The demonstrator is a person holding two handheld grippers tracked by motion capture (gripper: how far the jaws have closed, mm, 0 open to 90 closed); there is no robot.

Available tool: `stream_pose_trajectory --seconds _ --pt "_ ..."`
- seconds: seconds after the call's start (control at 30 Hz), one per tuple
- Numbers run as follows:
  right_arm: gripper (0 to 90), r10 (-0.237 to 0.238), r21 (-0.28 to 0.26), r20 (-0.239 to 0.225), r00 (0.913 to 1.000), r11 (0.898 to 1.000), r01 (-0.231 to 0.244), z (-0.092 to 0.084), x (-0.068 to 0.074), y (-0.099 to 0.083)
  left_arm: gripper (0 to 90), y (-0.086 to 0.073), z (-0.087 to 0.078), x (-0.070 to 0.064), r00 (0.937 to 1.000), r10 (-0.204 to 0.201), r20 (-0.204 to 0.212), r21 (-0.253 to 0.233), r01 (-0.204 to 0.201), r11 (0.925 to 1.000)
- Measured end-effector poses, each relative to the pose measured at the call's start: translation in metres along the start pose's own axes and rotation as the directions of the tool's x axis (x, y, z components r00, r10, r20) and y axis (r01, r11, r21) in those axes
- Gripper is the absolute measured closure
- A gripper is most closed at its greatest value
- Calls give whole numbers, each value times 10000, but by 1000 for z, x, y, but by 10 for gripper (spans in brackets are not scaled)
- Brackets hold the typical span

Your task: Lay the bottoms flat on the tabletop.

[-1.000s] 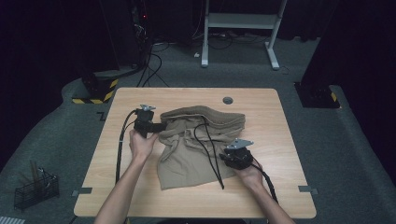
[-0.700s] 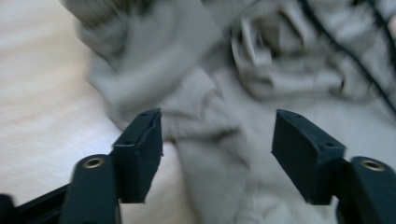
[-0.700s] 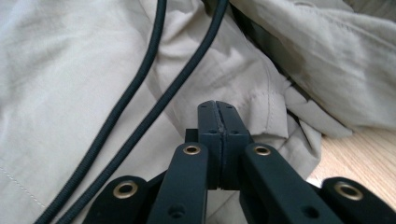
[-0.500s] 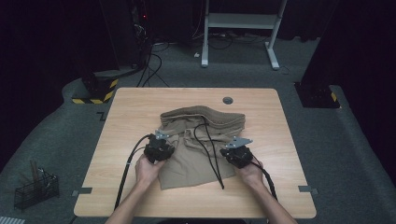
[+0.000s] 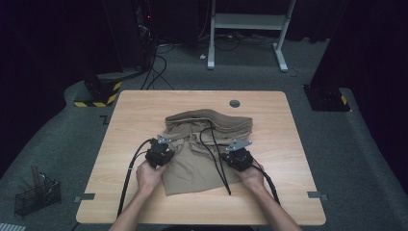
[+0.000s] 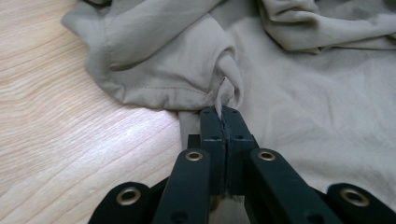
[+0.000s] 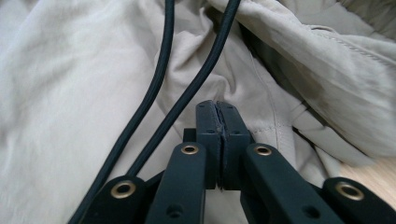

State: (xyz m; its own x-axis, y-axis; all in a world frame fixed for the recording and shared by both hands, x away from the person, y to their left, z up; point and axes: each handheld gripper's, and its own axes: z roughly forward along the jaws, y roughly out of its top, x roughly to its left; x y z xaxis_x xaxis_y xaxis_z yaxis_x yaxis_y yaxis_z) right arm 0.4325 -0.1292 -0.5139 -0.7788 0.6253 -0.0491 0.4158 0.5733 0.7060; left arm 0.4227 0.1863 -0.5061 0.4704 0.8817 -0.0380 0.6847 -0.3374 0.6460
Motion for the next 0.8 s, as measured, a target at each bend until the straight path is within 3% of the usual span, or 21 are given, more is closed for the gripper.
stream_pose_trajectory --seconds 0.1,0.17,0.3,0.47,0.63,0.7,0.73,0.77,0.8 --pt "895 -387 119 90 9992 9992 385 -11 0 -3 888 -2 -5 4 9999 6 -129 -52 -7 10000" --pt "895 -352 -37 210 9992 9994 353 -22 -3 -6 889 -3 -7 8 9998 -98 -197 -81 96 9999" --pt "894 -22 -471 574 9983 9989 49 -48 -10 -20 889 -8 -14 19 9980 -467 -423 -257 457 9986" --pt "893 758 -799 1167 9903 9946 -667 -79 -26 -48 889 -11 -14 26 9959 -613 -660 -120 606 9981" --pt "892 1356 -607 1445 9802 9899 -1280 -91 -38 -73 889 -13 -13 27 9958 -578 -706 -20 578 9983" --pt "882 1613 -392 1229 9792 9867 -1576 -90 -42 -77 888 -13 -13 25 9968 -508 -619 83 514 9986" --pt "862 1610 -282 1146 9803 9869 -1588 -89 -42 -77 883 -11 -14 24 9983 -299 -495 20 300 9995" --pt "810 1472 -324 1273 9809 9890 -1442 -87 -40 -77 843 -10 -15 23 9988 -210 -434 -167 203 9997" --pt "781 1389 -399 1285 9819 9901 -1348 -87 -39 -75 739 -7 -16 21 9995 -106 -302 -411 94 9991"
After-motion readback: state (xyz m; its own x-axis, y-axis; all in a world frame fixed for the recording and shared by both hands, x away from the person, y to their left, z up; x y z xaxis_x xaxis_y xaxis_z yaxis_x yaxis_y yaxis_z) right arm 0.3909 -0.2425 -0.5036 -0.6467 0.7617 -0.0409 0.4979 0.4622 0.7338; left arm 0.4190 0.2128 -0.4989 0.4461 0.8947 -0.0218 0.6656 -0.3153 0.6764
